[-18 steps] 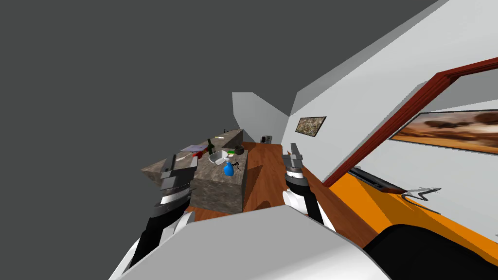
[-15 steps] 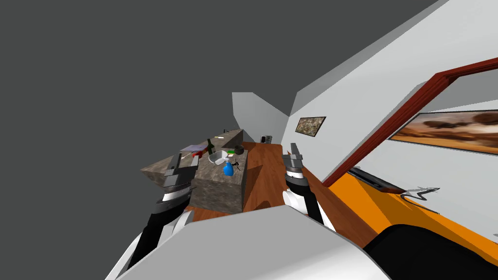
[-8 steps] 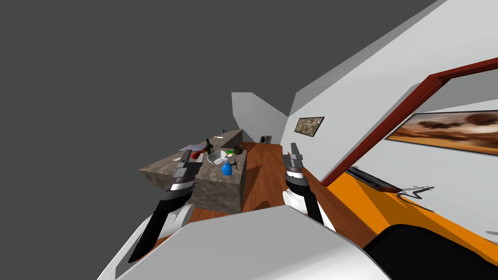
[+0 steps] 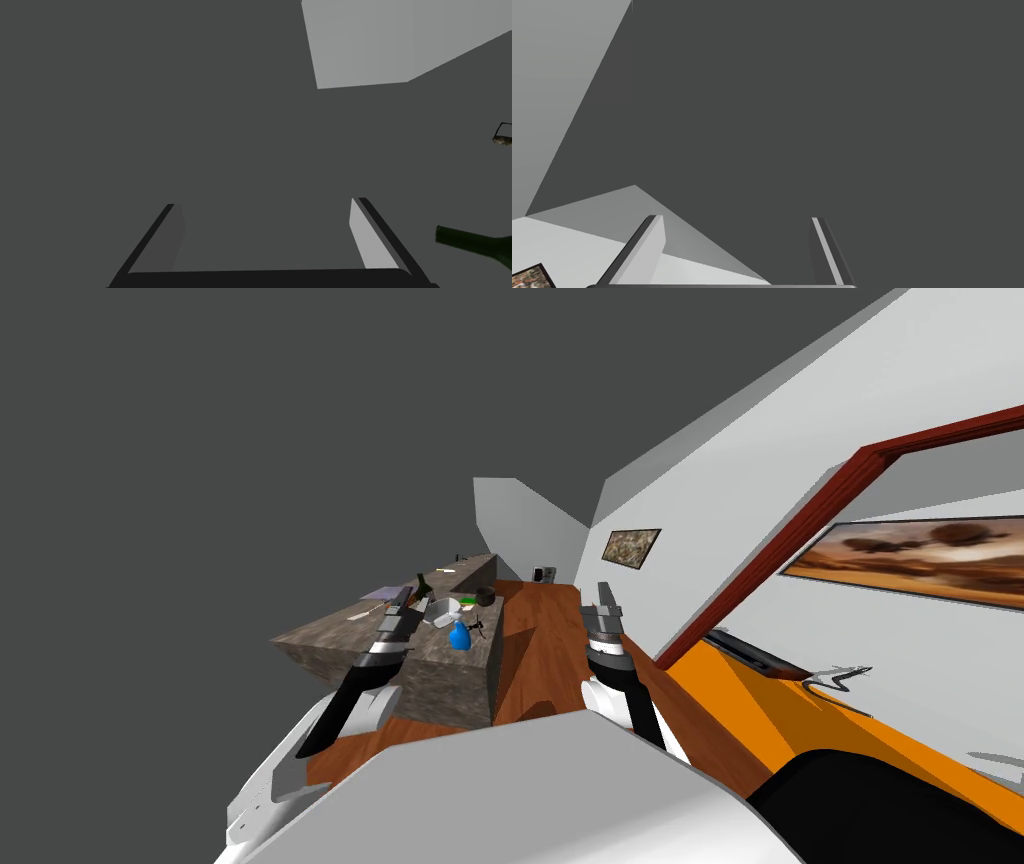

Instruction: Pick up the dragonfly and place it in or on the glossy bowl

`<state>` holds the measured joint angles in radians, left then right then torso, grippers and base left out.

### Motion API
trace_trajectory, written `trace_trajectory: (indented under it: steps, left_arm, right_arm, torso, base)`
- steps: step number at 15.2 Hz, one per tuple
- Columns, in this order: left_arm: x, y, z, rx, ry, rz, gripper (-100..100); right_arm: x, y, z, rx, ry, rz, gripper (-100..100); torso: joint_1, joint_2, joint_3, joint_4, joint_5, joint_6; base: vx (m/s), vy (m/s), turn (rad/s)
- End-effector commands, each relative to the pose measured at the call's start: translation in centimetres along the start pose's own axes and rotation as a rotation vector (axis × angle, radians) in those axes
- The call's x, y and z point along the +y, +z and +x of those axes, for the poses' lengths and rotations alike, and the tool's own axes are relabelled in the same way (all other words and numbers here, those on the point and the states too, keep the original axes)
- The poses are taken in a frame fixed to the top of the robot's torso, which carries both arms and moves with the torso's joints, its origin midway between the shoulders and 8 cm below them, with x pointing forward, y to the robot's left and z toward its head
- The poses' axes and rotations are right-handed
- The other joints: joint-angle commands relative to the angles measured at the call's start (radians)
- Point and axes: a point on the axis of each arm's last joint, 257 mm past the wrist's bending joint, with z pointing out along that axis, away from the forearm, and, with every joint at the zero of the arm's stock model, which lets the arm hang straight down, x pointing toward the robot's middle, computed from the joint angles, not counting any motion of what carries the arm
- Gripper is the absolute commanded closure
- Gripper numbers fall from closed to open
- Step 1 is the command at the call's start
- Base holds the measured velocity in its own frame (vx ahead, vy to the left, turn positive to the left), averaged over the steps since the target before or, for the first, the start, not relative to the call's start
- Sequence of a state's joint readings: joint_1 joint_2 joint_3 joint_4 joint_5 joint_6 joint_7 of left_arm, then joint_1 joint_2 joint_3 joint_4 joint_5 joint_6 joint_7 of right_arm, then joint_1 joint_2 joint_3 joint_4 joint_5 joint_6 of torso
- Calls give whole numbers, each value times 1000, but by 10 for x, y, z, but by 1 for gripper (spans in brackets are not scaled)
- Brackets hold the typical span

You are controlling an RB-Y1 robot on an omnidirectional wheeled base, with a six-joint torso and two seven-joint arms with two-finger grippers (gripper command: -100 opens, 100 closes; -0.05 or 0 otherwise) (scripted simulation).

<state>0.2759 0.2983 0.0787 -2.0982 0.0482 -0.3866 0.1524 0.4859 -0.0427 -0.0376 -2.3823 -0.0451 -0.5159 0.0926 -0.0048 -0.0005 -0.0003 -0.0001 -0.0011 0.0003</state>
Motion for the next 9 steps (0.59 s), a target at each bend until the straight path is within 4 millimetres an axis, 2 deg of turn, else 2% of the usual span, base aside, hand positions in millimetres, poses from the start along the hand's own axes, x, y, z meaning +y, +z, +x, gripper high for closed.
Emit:
trace_trajectory:
  steps: [1, 2, 4, 5, 7, 8, 9]
  left_arm:
    - [6, 6, -1, 5, 3, -19, -100]
    - [16, 16, -3, 18, 11, -43, -100]
    - [19, 18, -4, 16, 10, -55, -100]
    - [30, 28, -7, 27, 19, -82, -100]
    - [33, 30, -8, 25, 19, -95, -100]
    - [43, 41, -12, 33, 29, -121, -100]
    - [45, 43, -13, 31, 28, -130, -100]
  right_arm:
    - [0, 0, 0, 0, 0, 0, 0]
    - [0, 0, 0, 0, 0, 0, 0]
    - [0, 0, 0, 0, 0, 0, 0]
    - [0, 0, 0, 0, 0, 0, 0]
    - [0, 0, 0, 0, 0, 0, 0]
    - [0, 0, 0, 0, 0, 0, 0]
    - [0, 0, 0, 0, 0, 0, 0]
  torso:
    - [0, 0, 0, 0, 0, 0]
    - [1, 0, 0, 0, 0, 0]
    - [1, 0, 0, 0, 0, 0]
    - [1, 0, 0, 0, 0, 0]
    - [1, 0, 0, 0, 0, 0]
    - [1, 0, 0, 0, 0, 0]
    - [1, 0, 0, 0, 0, 0]
  base:
    - [4, -48, -10]
    - [4, -51, -26]
    - [2, -50, -19]
    - [2, -54, -31]
    - [7, -52, -21]
    - [-1, -63, -30]
    - [-6, -70, -31]
